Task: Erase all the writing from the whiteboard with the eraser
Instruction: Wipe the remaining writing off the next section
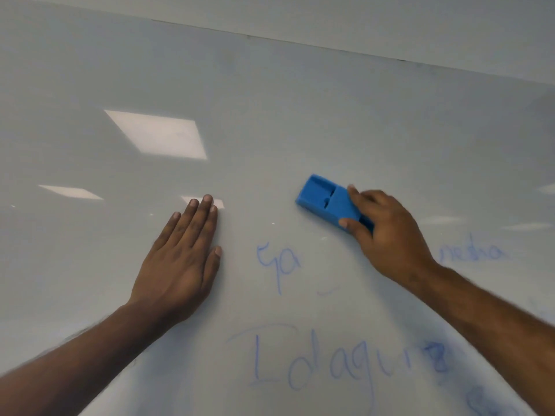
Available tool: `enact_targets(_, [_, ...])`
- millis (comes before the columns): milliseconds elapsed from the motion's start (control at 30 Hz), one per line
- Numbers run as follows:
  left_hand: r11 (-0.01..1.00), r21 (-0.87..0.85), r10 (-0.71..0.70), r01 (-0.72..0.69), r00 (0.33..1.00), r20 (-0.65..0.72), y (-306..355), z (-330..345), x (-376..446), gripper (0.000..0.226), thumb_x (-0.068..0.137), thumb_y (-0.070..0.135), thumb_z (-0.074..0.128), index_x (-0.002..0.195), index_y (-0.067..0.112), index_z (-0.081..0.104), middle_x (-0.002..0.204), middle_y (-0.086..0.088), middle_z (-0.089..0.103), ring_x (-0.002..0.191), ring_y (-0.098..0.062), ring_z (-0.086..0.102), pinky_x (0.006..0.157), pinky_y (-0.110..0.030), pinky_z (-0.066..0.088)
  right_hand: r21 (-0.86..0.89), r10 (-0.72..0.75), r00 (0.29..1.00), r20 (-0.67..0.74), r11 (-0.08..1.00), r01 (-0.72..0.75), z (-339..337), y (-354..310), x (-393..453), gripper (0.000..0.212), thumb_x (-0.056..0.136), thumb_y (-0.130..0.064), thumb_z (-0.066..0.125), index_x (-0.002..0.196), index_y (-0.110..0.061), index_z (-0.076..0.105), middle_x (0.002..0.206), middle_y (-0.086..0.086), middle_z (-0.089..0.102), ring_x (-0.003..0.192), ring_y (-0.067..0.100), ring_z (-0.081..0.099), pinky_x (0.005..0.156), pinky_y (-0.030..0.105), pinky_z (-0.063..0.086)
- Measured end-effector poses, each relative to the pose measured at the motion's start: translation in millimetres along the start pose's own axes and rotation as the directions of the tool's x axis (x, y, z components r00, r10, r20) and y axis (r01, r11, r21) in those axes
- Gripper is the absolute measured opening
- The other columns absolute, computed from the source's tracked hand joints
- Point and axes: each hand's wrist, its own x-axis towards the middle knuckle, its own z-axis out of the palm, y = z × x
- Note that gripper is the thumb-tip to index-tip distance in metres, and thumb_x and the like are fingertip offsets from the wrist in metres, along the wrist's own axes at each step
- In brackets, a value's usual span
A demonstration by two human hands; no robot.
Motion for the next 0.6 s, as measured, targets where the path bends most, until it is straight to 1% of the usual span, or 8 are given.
enact_targets(67, [1.0,-0.002,0.003,-0.003,1.0,-0.002,0,0,-3,0.063,0.104,0.037,0.023,0.159,0.007,0.017,0.168,-0.005,0.011,0.156,-0.016,0.006,0.126,-0.036,0.007,0.063,0.055,0.998,-0.041,0.997,-0.052,10,-12,17,0.054,0.091,-0.031,0.062,0.14,-0.013,0.048,0.115,0.005,0.059,0.102,0.024,0.053,0.087,0.033,0.043])
enact_targets(133, [1.0,0.001,0.007,-0.007,1.0,-0.002,0,0,-5,0.063,0.104,0.037,0.024,0.159,0.008,0.017,0.168,-0.005,0.012,0.156,-0.017,0.007,0.126,-0.036,0.007,0.082,0.01,0.998,-0.059,0.997,-0.006,20,-28,22,0.054,0.089,-0.033,0.06,0.137,-0.011,0.051,0.115,0.006,0.06,0.101,0.027,0.055,0.088,0.036,0.044])
enact_targets(233, [1.0,-0.001,0.013,-0.013,1.0,0.002,-1,0,-7,0.063,0.104,0.037,0.024,0.159,0.007,0.017,0.168,-0.005,0.012,0.156,-0.017,0.007,0.126,-0.035,0.006,0.07,-0.139,0.99,0.02,0.988,0.137,34,-52,1,0.056,0.088,-0.04,0.054,0.136,-0.011,0.053,0.117,0.007,0.061,0.1,0.028,0.057,0.088,0.036,0.045])
enact_targets(300, [1.0,-0.001,0.014,-0.014,1.0,0.012,-2,0,-9,0.063,0.104,0.037,0.024,0.159,0.008,0.016,0.169,-0.005,0.01,0.156,-0.016,0.006,0.126,-0.035,0.006,0.062,-0.243,0.966,0.09,0.969,0.238,38,-65,-26,0.056,0.089,-0.041,0.051,0.136,-0.01,0.052,0.119,0.008,0.061,0.103,0.027,0.057,0.09,0.036,0.043])
enact_targets(400, [1.0,0.002,0.015,-0.015,1.0,0.021,-3,-1,-13,0.063,0.104,0.037,0.023,0.159,0.008,0.016,0.169,-0.005,0.01,0.156,-0.017,0.006,0.125,-0.036,0.007,0.059,-0.383,0.902,0.197,0.923,0.38,36,-66,-68,0.053,0.095,-0.039,0.048,0.14,-0.01,0.048,0.123,0.008,0.058,0.109,0.027,0.056,0.095,0.036,0.043])
enact_targets(467, [1.0,0.004,0.015,-0.015,1.0,0.021,-3,-1,-15,0.063,0.104,0.037,0.023,0.159,0.008,0.016,0.169,-0.005,0.01,0.156,-0.017,0.006,0.126,-0.037,0.007,0.037,-0.463,0.856,0.229,0.883,0.467,29,-55,-82,0.051,0.098,-0.04,0.046,0.139,-0.01,0.048,0.124,0.007,0.058,0.11,0.025,0.055,0.095,0.036,0.043])
enact_targets(533, [1.0,0.001,0.012,-0.012,1.0,0.022,-3,-2,-17,0.063,0.105,0.037,0.024,0.159,0.008,0.016,0.169,-0.005,0.01,0.156,-0.016,0.005,0.126,-0.036,0.006,0.002,-0.488,0.842,0.228,0.865,0.501,22,-42,-78,0.051,0.098,-0.042,0.044,0.137,-0.01,0.051,0.122,0.007,0.06,0.108,0.025,0.057,0.092,0.038,0.045])
enact_targets(600, [1.0,0.001,0.005,-0.005,1.0,0.023,-2,-2,-18,0.063,0.105,0.037,0.024,0.159,0.008,0.016,0.169,-0.005,0.01,0.156,-0.017,0.006,0.126,-0.036,0.006,-0.026,-0.429,0.884,0.189,0.897,0.441,17,-29,-59,0.053,0.096,-0.043,0.047,0.135,-0.009,0.054,0.118,0.01,0.063,0.102,0.03,0.061,0.087,0.042,0.05])
